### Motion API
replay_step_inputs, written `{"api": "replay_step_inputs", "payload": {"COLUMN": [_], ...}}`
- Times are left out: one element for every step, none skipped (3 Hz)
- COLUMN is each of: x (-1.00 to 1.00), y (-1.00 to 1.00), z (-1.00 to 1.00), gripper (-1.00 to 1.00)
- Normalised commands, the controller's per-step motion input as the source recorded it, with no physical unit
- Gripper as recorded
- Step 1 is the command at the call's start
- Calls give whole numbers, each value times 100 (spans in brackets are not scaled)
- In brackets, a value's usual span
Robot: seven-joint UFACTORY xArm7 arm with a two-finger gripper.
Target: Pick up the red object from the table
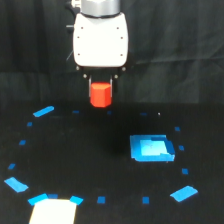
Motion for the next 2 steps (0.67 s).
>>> {"api": "replay_step_inputs", "payload": {"x": [7,-40], "y": [3,20], "z": [-17,-24], "gripper": [-100,-100]}}
